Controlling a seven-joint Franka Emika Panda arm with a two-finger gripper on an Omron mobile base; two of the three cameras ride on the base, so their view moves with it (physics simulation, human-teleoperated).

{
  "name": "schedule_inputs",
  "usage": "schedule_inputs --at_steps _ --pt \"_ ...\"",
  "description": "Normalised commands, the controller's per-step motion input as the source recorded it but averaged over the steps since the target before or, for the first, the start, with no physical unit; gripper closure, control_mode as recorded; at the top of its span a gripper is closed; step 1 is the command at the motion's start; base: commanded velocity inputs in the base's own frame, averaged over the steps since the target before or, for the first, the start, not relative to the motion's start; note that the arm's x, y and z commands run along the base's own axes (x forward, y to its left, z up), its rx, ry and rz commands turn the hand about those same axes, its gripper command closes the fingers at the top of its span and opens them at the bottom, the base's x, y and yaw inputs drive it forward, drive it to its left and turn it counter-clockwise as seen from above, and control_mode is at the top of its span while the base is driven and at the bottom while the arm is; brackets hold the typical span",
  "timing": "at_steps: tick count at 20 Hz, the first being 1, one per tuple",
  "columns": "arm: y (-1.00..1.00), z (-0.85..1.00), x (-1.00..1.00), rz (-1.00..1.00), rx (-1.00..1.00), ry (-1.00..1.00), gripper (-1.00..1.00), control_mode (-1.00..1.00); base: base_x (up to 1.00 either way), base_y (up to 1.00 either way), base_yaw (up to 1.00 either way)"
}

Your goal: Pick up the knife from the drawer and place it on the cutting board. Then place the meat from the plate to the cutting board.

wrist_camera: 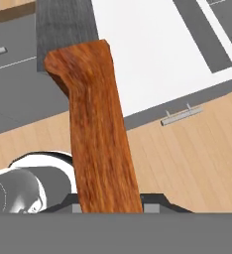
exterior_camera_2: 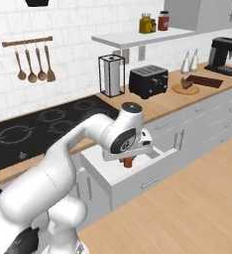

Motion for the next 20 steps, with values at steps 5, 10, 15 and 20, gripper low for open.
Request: schedule_inputs --at_steps 5,10,15,20 --pt "0.00 0.00 0.00 0.00 0.00 0.00 1.00 1.00 -0.40 0.48 0.04" --pt "0.00 0.00 0.00 0.00 0.00 0.00 1.00 1.00 -0.66 0.11 0.40" --pt "0.00 0.00 0.00 0.00 0.00 0.00 1.00 1.00 -0.41 -0.52 0.41" --pt "0.00 0.00 0.00 0.00 0.00 0.00 1.00 1.00 -0.01 -1.00 0.21"
